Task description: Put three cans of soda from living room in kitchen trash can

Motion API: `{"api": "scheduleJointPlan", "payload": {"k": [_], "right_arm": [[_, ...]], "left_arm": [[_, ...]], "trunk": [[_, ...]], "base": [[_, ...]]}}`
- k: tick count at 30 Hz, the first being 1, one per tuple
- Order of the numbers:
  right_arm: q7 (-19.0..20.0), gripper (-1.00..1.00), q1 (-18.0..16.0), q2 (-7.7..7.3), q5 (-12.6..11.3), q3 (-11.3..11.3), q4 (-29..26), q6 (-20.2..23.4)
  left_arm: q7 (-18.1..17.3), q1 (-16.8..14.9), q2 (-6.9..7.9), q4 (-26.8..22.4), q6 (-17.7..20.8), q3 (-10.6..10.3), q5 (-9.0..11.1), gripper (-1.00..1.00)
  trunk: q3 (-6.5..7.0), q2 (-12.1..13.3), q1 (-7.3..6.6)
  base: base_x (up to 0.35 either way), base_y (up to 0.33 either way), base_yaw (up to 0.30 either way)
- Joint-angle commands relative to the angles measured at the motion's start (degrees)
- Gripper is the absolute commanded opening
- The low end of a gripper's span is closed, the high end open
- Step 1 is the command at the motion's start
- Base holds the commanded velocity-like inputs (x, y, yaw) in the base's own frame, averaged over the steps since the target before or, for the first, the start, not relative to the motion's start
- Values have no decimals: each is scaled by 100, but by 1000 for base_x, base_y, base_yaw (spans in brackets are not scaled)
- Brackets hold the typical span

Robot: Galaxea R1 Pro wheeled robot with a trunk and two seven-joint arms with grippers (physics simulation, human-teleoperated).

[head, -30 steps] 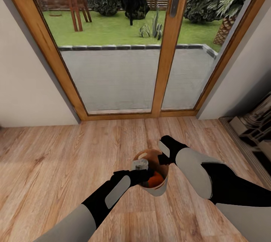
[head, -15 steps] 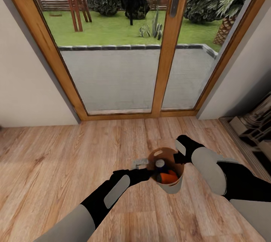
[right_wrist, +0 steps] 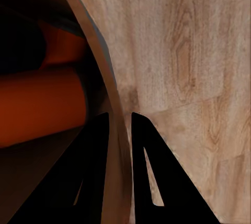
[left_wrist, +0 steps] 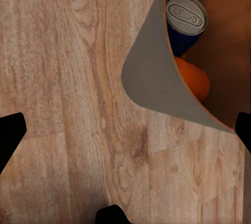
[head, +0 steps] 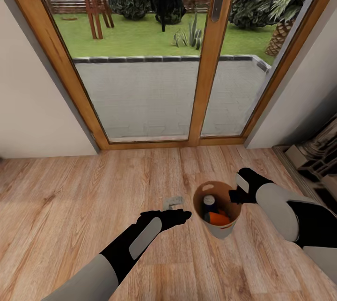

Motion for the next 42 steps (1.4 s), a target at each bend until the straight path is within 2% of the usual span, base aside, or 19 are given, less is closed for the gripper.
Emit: {"api": "scheduleJointPlan", "payload": {"k": [1, 4, 6, 13, 15, 20, 30, 34, 36, 42], "right_arm": [[105, -100, -1, -41, 13, 46, 1, 3], [362, -100, -1, -194, 10, 45, -2, 2], [451, -100, -1, -240, 8, 45, 0, -1], [1041, -100, 136, -461, 11, 45, -3, -6], [1180, -100, 252, -542, 20, 49, -34, -161], [1244, -100, 497, -582, 33, 59, -60, -522], [1273, -100, 785, -642, 47, 63, -83, -708], [1281, -100, 1086, -737, 52, 67, -89, -1049], [1297, -100, 1240, -829, 50, 66, -90, -1181], [1308, -100, 1422, -964, 52, 77, -85, -1254]], "left_arm": [[-5, 0, 0, 3, 0, 1, 0, 100], [-24, 0, 12, 41, 2, 15, -2, 100], [-28, 0, 27, 59, 2, 22, -4, 100], [-26, 0, 184, 95, 48, 53, 10, 100], [-16, -1, 235, 119, 73, 66, 20, 100], [11, -1, 265, 189, 84, 72, 30, 100], [58, 0, 272, 265, 79, 74, 33, 100], [86, 0, 270, 380, 74, 76, 35, 100], [95, 0, 271, 509, 70, 80, 35, 100], [204, 0, 266, 690, 62, 82, 35, 100]], "trunk": [[0, 0, 0], [0, 0, 0], [0, 0, 0], [0, 0, 0], [0, 0, 0], [0, 0, 0], [0, 0, 0], [0, 0, 0], [0, 0, 0], [0, 0, 0]], "base": [[0, 0, 0], [0, 0, 0], [0, 0, 0], [0, 0, 0], [0, 0, 0], [0, 0, 0], [0, 0, 0], [0, 0, 0], [0, 0, 0], [0, 0, 0]]}}
